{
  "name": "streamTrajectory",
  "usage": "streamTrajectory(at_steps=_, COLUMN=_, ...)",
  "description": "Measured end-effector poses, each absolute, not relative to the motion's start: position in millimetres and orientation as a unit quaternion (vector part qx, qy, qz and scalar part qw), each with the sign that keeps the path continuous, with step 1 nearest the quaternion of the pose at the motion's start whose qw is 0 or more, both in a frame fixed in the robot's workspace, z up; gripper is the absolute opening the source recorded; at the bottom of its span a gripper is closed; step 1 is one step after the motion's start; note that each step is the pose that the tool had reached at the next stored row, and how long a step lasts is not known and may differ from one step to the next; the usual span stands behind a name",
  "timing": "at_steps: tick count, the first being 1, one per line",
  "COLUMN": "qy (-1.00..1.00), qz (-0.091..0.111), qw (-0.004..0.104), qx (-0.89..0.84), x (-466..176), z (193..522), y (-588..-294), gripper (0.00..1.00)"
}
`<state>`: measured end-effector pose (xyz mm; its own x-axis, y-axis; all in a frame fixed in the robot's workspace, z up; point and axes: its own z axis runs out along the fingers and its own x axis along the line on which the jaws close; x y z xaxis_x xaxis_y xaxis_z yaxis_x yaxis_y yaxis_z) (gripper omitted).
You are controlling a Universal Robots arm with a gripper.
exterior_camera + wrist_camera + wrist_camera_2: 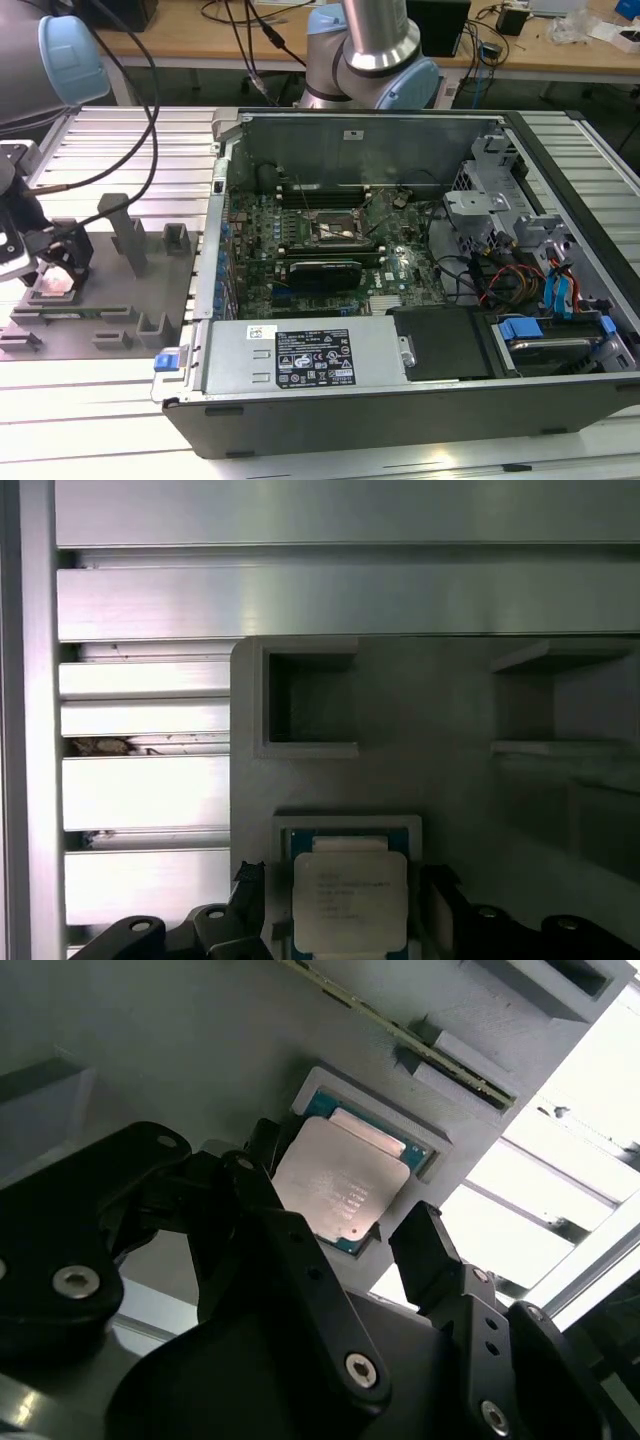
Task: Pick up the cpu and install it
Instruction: 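Pick up the cpu and move it towards the insertion slot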
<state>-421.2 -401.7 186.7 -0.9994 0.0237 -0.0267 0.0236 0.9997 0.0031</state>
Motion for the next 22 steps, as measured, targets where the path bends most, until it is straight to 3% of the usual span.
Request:
streamTrajectory(at_steps=10, qy=1.0, qz=0.001, qw=0.013, qx=0.012, x=-421.2, z=185.0, y=-401.6, gripper=0.71)
streamTrajectory(at_steps=11, qy=1.0, qz=0.001, qw=0.013, qx=0.012, x=-421.2, z=185.0, y=-401.7, gripper=0.64)
streamTrajectory(at_steps=22, qy=1.0, qz=0.001, qw=0.013, qx=0.012, x=-420.3, z=187.5, y=-401.6, gripper=0.64)
